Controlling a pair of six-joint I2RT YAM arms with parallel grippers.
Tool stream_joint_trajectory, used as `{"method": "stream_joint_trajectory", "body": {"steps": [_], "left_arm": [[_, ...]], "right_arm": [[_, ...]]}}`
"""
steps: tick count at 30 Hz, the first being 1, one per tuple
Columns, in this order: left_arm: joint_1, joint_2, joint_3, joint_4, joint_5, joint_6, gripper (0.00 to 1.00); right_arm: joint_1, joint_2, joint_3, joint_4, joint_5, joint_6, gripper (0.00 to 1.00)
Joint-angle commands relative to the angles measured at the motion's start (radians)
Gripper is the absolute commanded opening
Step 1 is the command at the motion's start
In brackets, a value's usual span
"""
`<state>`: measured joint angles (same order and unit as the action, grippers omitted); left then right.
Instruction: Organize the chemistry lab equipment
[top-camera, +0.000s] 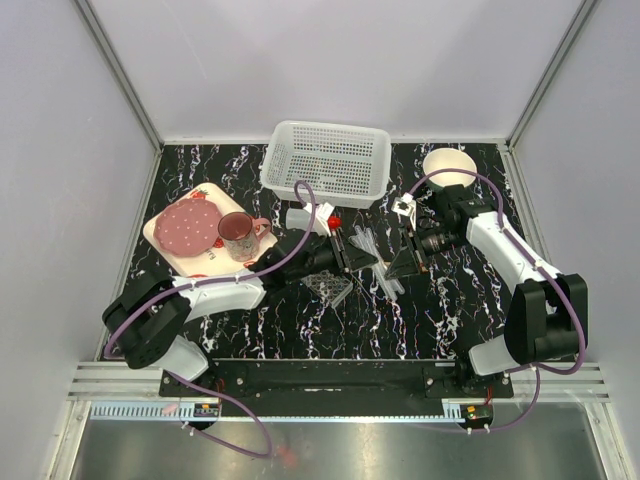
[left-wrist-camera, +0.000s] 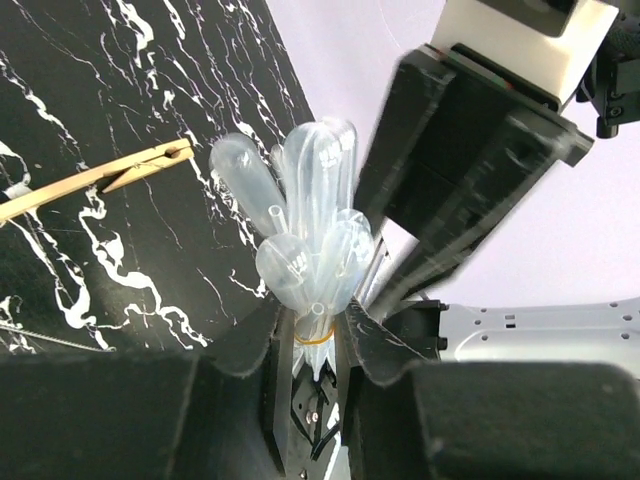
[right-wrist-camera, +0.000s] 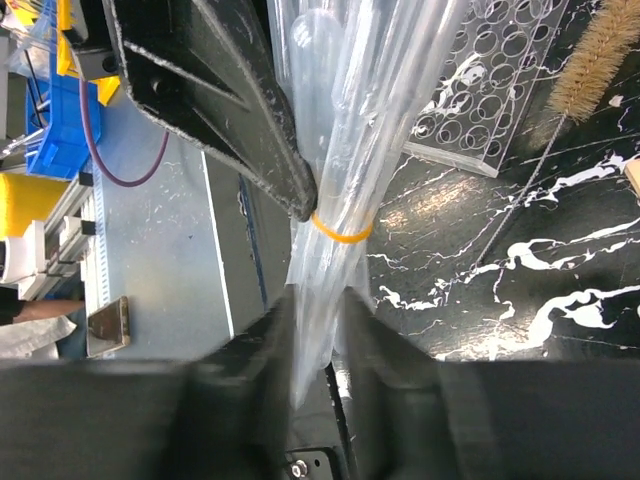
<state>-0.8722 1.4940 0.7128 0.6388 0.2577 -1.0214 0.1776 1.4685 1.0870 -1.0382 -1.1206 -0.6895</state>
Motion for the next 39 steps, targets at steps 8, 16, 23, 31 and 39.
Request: {"method": "stream_joint_trajectory", "body": {"steps": [8, 16, 23, 31, 39], "left_arm": [[0.277, -0.052, 0.098, -0.079, 0.135, 0.024, 0.17], [0.525, 0.181, 0.428, -0.404, 0.202, 0.012, 0.15], [0.618, 0.411, 0.698, -0.438, 0.226, -0.121, 0.16], [0.648, 0.56, 0.904, -0.573, 0.199, -0.125, 0.43], [0.667, 0.516, 0.91, -0.584, 0.21, -0.085, 0.58]], "right_arm": [[-0.131, -0.102, 0.002, 0.0, -0.008, -0.042, 0.83], [-0.142, -0.154, -0.022, 0.035, 0.012, -0.025, 0.93], [-0.142, -0.154, -0.024, 0.035, 0.018, -0.025, 0.94], [-0.142, -0.154, -0.025, 0.038, 0.025, -0.025, 0.93], [-0.142, -0.155, -0.029, 0.043, 0.042, -0.028, 0.94]]}}
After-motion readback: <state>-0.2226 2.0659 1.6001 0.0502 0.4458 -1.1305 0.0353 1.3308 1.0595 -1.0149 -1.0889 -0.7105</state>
